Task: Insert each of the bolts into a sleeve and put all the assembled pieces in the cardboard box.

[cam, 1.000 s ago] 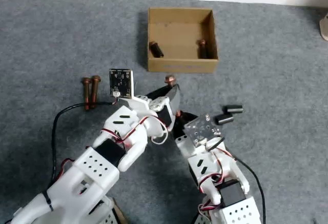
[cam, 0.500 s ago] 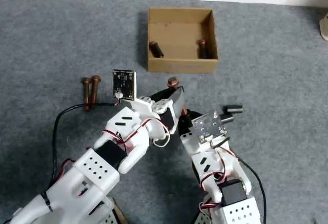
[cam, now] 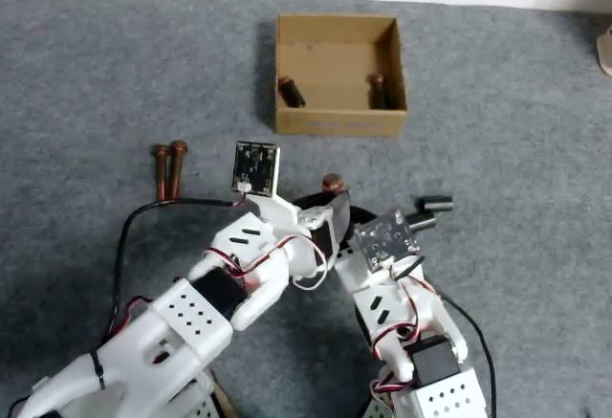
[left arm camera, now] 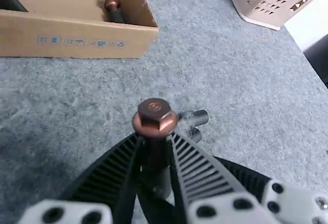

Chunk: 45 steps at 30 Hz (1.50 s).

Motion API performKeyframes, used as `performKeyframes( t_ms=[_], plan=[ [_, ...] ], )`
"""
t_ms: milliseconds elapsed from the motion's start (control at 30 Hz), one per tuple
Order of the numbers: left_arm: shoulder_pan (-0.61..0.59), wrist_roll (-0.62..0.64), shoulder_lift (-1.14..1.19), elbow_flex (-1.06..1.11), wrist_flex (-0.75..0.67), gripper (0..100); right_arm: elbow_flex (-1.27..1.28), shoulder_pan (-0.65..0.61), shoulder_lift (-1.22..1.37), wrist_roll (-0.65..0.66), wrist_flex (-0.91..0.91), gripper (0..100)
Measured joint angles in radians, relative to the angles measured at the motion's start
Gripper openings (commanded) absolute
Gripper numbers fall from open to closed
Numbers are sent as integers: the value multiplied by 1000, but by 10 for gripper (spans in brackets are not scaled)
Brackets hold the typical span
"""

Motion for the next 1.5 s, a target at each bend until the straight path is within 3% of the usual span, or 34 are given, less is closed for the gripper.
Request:
performKeyframes(
  t_ms=[100, 267, 333, 567, 833, 1167, 1333, 1500],
  plan=[
    [2, -41, 0, 0, 12, 46, 0, 0, 0, -2, 0, 5],
    [-2, -138, 0, 0, 21, 293, 0, 28, 0, 0, 0, 5],
    [-5, -157, -2, 0, 64, 326, 0, 48, 0, 0, 0, 5],
    [-9, -160, -3, -26, 255, 312, 0, 51, 2, 0, 51, 5],
    [-94, -167, -2, -28, 281, 306, -35, 68, 46, 0, 126, 5],
    [-112, -167, -2, -28, 281, 47, -442, 157, 618, 0, 127, 5],
    [-127, -287, -2, -29, 272, 42, -640, 195, 872, 0, 127, 5],
    [-265, -362, -2, -29, 272, 39, -792, 222, 990, 0, 127, 5]
  ],
)
